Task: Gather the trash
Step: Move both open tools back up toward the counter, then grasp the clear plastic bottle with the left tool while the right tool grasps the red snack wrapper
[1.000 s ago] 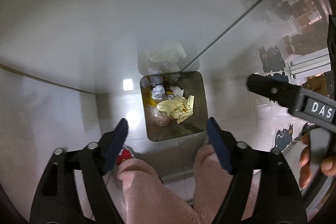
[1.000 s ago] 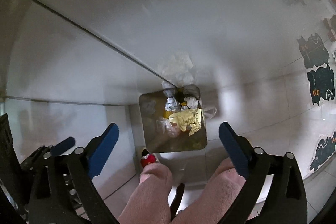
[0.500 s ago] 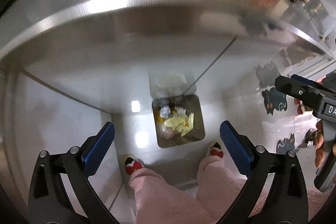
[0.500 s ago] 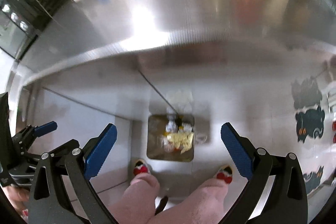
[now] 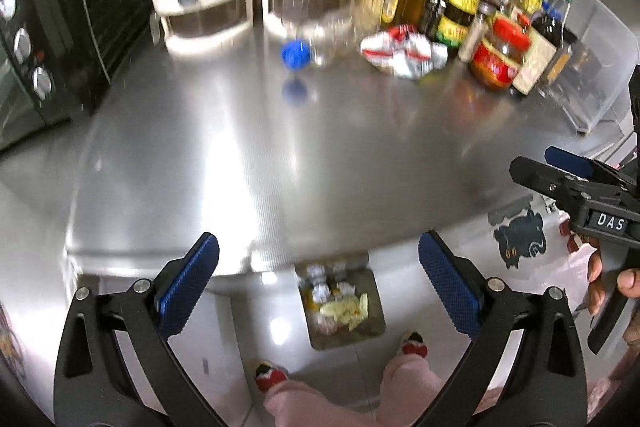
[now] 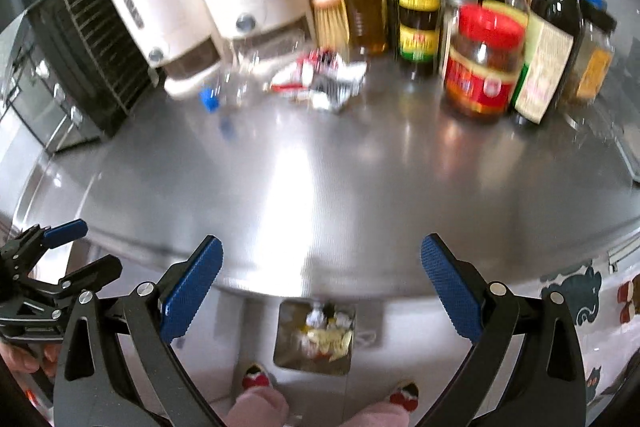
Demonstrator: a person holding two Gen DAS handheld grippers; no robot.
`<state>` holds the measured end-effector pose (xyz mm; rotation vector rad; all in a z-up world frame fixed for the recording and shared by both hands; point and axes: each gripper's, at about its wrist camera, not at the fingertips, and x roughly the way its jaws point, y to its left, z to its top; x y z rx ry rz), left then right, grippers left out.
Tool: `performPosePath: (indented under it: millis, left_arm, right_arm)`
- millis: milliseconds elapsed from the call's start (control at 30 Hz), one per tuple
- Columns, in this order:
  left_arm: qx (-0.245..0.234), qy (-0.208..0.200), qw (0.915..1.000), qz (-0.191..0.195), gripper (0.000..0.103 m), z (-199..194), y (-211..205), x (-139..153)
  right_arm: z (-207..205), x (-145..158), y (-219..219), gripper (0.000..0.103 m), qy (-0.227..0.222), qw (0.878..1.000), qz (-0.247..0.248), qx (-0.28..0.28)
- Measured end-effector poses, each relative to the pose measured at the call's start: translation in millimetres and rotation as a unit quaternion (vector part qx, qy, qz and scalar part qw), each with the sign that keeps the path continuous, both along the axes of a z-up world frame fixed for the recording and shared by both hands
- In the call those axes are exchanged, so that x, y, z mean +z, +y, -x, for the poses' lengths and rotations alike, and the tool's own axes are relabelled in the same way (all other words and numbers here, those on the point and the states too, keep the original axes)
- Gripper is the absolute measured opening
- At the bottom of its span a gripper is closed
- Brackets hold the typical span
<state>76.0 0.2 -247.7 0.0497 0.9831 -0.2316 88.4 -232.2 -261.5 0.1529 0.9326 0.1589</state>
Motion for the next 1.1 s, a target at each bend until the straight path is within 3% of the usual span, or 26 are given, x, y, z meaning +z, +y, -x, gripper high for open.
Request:
performPosePath:
  millis: [200, 467, 1000, 1100]
  left_arm:
    - [0.010, -0.017, 0.9998, 0.000, 0.095, -34, 1, 13]
    - [0.008, -0.028, 0.9996, -0.005, 0.095, -85, -1, 22]
    - [-0.037, -0.026, 0.9985, -0.030, 0.095, -189, -21, 5]
    - [-0.049, -0.019, 0.9980, -0.036, 0.095, -203, -28, -1]
  right_arm:
    - [-39, 17, -9, 0.100, -0.004, 1.000, -0.021, -0.015]
    - [-92, 18, -10, 0.100, -0.003, 1.000, -0.025, -0.017]
    - [-182, -15, -1, 0.099, 0.026, 1.000, -0.007, 0.008]
    - [-191, -20, 1, 0.096, 0.033, 0.999, -0.012, 0.019]
